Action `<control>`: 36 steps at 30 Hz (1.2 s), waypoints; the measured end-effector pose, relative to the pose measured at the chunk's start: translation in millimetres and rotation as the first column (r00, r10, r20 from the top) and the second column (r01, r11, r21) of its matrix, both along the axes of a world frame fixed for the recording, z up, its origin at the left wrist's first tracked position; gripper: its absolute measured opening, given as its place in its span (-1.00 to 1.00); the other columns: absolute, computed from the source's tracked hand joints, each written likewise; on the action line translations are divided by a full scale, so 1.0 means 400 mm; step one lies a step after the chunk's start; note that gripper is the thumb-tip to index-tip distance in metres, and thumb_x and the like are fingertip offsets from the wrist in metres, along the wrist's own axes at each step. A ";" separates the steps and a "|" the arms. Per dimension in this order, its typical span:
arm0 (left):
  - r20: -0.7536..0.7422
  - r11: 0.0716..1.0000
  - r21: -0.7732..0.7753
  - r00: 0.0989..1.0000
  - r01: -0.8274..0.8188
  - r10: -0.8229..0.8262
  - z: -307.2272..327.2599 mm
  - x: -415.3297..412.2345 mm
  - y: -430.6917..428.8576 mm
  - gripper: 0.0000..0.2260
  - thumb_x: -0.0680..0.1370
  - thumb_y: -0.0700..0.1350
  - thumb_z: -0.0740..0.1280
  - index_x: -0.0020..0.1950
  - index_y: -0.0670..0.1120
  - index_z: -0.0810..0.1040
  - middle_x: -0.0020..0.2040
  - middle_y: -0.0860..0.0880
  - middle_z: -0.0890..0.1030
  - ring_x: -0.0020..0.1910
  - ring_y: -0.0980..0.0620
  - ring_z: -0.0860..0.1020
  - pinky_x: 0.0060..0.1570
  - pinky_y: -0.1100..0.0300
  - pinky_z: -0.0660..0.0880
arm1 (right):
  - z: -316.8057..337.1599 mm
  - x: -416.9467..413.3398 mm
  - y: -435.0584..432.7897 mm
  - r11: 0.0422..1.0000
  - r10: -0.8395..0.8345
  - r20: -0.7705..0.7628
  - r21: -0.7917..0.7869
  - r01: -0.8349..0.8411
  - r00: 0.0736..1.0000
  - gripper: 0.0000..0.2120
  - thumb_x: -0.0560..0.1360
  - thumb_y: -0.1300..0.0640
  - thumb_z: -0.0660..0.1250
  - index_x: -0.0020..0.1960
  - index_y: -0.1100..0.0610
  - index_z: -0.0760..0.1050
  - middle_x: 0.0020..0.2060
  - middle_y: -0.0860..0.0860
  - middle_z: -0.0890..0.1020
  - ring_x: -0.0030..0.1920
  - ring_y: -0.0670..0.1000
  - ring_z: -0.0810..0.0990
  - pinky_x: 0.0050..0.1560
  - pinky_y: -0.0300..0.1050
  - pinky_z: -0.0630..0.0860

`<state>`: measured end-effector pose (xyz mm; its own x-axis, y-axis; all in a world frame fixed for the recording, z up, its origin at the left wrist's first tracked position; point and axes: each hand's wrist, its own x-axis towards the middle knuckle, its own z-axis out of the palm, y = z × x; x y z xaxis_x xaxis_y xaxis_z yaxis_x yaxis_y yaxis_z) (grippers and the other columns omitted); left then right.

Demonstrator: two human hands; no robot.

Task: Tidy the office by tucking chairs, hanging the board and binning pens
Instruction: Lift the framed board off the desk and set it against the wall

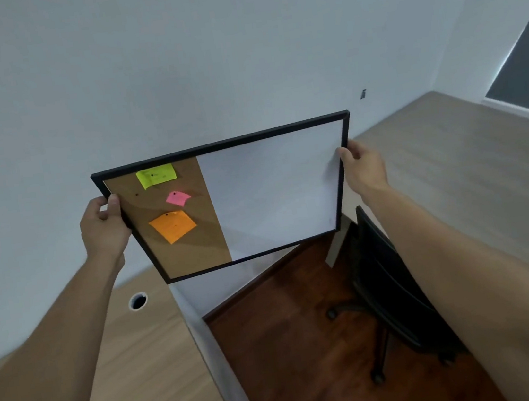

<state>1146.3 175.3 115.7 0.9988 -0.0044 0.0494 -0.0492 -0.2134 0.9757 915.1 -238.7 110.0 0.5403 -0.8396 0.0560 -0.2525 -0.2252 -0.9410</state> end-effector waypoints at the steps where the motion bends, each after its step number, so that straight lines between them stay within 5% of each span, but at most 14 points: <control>1: 0.006 1.000 -0.005 1.000 0.000 0.000 0.006 0.005 -0.031 -0.84 0.72 0.12 0.27 -0.05 0.22 0.53 -0.10 0.04 0.62 -0.13 0.13 0.61 0.12 -0.13 0.66 | 0.002 0.009 -0.028 1.000 0.014 0.011 0.011 -0.014 1.000 -0.68 0.68 -0.03 0.27 0.41 -0.10 0.60 0.19 -0.20 0.70 0.19 -0.12 0.65 0.25 -0.16 0.53; 8: -0.016 0.996 -0.008 0.996 0.090 -0.090 -0.037 0.124 -0.254 -0.87 0.71 0.12 0.29 -0.02 0.23 0.56 -0.04 0.00 0.60 0.01 -0.04 0.64 0.14 -0.19 0.67 | -0.023 0.087 -0.240 0.985 0.166 -0.020 0.059 -0.165 0.986 -0.63 0.68 0.13 0.32 0.46 -0.10 0.48 0.19 -0.28 0.62 0.28 -0.12 0.58 0.29 -0.06 0.53; 13: -0.077 0.983 -0.033 0.980 0.179 -0.181 -0.089 0.238 -0.450 -0.89 0.71 0.11 0.32 0.01 0.20 0.59 0.03 -0.04 0.61 0.16 -0.13 0.67 0.19 -0.21 0.67 | -0.051 0.175 -0.407 0.992 0.106 -0.061 0.072 -0.102 0.992 -0.47 0.66 0.27 0.33 0.58 0.00 0.33 0.29 -0.13 0.51 0.23 -0.14 0.48 0.26 -0.12 0.45; 18: -0.115 0.966 -0.064 0.960 0.250 -0.256 -0.131 0.332 -0.654 -0.88 0.72 0.06 0.32 0.15 0.06 0.61 0.02 -0.02 0.58 0.09 0.01 0.65 0.23 -0.16 0.65 | -0.106 0.234 -0.598 0.998 0.052 -0.133 0.043 -0.047 0.990 -0.33 0.61 0.28 0.37 0.63 -0.03 0.23 0.42 -0.13 0.41 0.32 -0.12 0.41 0.31 -0.06 0.46; 26: -0.187 0.956 -0.066 0.937 0.287 -0.294 -0.216 0.391 -0.914 -0.90 0.71 0.06 0.34 0.04 0.11 0.61 -0.03 -0.02 0.54 0.01 0.00 0.62 0.24 -0.25 0.65 | -0.185 0.291 -0.851 0.997 -0.044 -0.198 0.058 0.056 0.979 -0.34 0.51 0.26 0.38 0.55 -0.02 0.28 0.39 -0.11 0.42 0.28 -0.03 0.50 0.34 0.06 0.54; 32: -0.253 0.963 -0.046 0.929 0.266 -0.269 -0.270 0.402 -1.086 -0.69 0.71 0.03 0.34 0.34 -0.15 0.57 0.06 -0.10 0.55 0.30 -0.20 0.64 0.28 -0.29 0.62 | -0.254 0.347 -1.050 0.992 -0.049 -0.226 0.104 0.074 0.973 -0.35 0.47 0.20 0.39 0.52 -0.03 0.31 0.44 -0.04 0.40 0.31 0.06 0.56 0.38 0.15 0.55; 36: -0.267 0.965 -0.027 0.928 0.262 -0.259 -0.293 0.395 -1.187 -0.65 0.72 0.02 0.32 0.39 -0.19 0.54 0.09 -0.07 0.58 0.27 -0.09 0.64 0.30 -0.24 0.62 | -0.288 0.394 -1.182 0.992 -0.024 -0.228 0.115 0.051 0.973 -0.38 0.48 0.19 0.38 0.50 0.00 0.32 0.45 -0.03 0.39 0.29 0.06 0.56 0.37 0.12 0.55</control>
<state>1304.5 -299.5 -1.5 0.9389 -0.2653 -0.2192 0.1569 -0.2369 0.9588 1072.6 -711.4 -5.2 0.4952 -0.8528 -0.1657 -0.4675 -0.1009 -0.8782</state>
